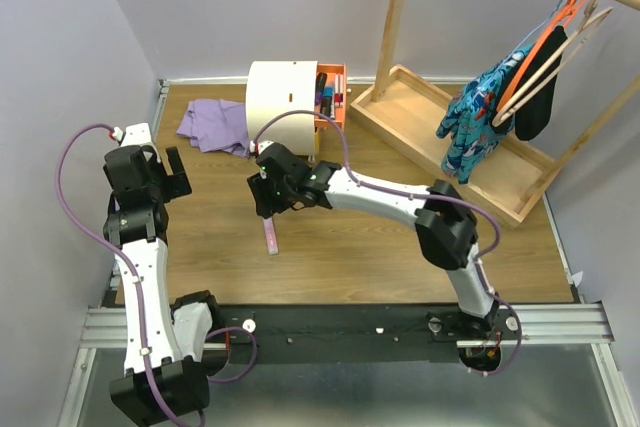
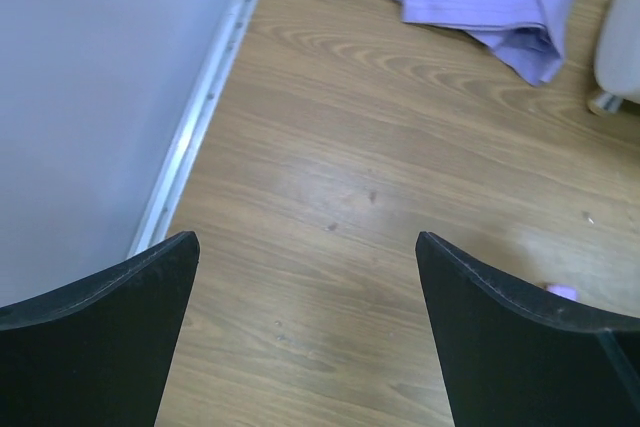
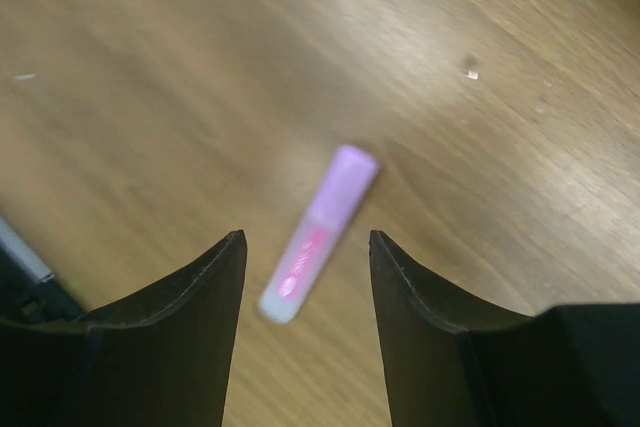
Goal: Sort the stationery into containers
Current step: Pick up the pen from the center of the board.
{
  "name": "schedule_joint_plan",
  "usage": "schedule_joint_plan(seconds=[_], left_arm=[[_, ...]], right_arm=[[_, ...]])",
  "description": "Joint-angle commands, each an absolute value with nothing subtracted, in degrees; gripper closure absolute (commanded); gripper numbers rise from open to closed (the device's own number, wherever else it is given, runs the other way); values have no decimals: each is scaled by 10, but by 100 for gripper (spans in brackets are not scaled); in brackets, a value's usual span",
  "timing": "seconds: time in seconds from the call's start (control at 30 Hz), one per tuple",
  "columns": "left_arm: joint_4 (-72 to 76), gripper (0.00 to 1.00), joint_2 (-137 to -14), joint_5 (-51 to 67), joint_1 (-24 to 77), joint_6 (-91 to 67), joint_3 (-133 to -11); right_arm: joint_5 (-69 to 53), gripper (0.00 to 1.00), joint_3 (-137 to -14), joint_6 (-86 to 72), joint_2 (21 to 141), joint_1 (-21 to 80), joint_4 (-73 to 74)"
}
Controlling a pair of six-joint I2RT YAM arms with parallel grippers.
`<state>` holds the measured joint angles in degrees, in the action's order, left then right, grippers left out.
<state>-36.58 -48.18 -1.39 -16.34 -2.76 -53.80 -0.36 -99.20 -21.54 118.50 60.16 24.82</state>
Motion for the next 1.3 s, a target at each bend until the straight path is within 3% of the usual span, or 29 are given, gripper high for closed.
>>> schedule_joint_plan(seconds=[0.0, 0.7, 0.8, 0.83, 0.9, 0.93, 0.97, 1.27], left_arm=[[-372, 1, -475, -104, -167, -56, -562], [-373, 1, -458, -86, -152, -62, -524], [-373, 1, -454, -81, -153, -63, -518], [-374, 1, -454, -77, -153, -63, -517], [-375, 1, -456, -74, -155, -64, -516], [-375, 1, -457, -72, -156, -63, -517], [-375, 1, -459, -67, -156, -62, -519], [-370, 1, -477, -7, -155, -12, -521]], right_arm=[[99, 41, -1052, -287, 1251, 613, 323], [147, 45, -1062, -330, 1348, 651, 341], [154, 63, -1049, -320, 1353, 656, 342], [155, 73, -1040, -317, 1352, 657, 343], [156, 81, -1029, -303, 1339, 659, 336], [165, 93, -1018, -296, 1329, 659, 331], [169, 98, -1011, -286, 1318, 657, 315], [152, 99, -999, -175, 1071, 593, 203]])
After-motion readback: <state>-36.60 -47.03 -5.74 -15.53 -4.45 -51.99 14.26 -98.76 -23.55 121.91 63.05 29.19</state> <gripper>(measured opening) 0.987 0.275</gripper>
